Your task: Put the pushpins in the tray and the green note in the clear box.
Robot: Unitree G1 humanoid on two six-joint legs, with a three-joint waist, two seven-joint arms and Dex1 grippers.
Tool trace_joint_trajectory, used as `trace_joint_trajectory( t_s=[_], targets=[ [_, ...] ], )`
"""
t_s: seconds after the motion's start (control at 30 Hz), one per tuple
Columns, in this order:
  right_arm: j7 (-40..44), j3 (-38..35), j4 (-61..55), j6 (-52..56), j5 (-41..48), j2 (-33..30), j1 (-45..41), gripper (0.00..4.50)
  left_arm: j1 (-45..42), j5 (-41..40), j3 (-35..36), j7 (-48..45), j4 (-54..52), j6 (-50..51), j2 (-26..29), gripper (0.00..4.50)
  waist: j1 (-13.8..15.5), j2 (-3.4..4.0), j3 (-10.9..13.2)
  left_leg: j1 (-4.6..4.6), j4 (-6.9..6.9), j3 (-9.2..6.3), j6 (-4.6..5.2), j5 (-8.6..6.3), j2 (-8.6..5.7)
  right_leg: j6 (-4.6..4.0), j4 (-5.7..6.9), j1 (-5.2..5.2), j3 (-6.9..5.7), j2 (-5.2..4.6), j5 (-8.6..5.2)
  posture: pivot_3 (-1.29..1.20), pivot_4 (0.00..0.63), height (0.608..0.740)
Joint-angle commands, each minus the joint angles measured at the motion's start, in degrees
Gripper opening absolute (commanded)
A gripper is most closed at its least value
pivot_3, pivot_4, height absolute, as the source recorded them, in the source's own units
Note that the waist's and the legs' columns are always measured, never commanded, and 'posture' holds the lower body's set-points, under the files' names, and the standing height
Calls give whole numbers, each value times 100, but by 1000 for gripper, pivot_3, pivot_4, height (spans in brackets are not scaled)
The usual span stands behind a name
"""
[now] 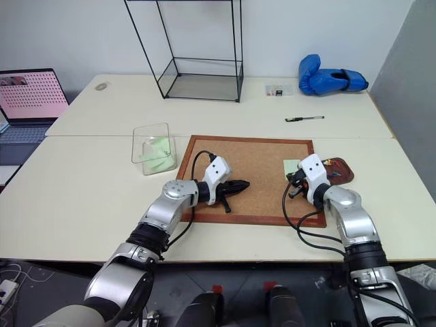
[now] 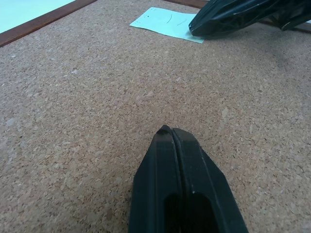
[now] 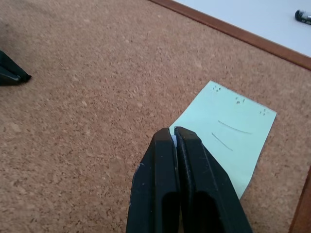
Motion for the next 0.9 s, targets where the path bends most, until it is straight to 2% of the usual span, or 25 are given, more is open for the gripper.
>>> trace_joint_trajectory(
  t_s=[0.03,0.23,0.43,0.7,0.9],
  targets=[
    [230,-132,-784,-62,157,-197,-137,45,141,234,-155,58,241,191,17,0,-1,0,0,0,0,0,0,0,0,0,0,0,0,0,0,0,150,740],
    [474,-10,-1099,-129,46,-456,-209,45,63,138,17,269,327,88,-99,0,2,0,0,0,0,0,0,0,0,0,-2,0,-1,0,0,0,150,740],
    [567,83,-1183,-185,-21,-519,-242,45,-66,-315,518,381,-57,346,-289,0,-1,-4,3,-2,0,-1,0,0,0,0,-1,-1,-1,0,0,0,150,740],
    [639,159,-1215,-215,8,-513,-342,0,-7,-779,771,109,-908,662,-244,1487,-8,-14,12,-21,-5,-1,-1,-1,1,0,-7,-18,-1,0,-1,0,150,740],
    [720,184,-1257,-160,27,-506,-428,0,-267,-767,753,-31,-644,319,-250,2627,-7,-14,13,-22,-7,-1,-1,-1,1,-1,-8,-20,-2,1,-1,0,150,740]
  ],
)
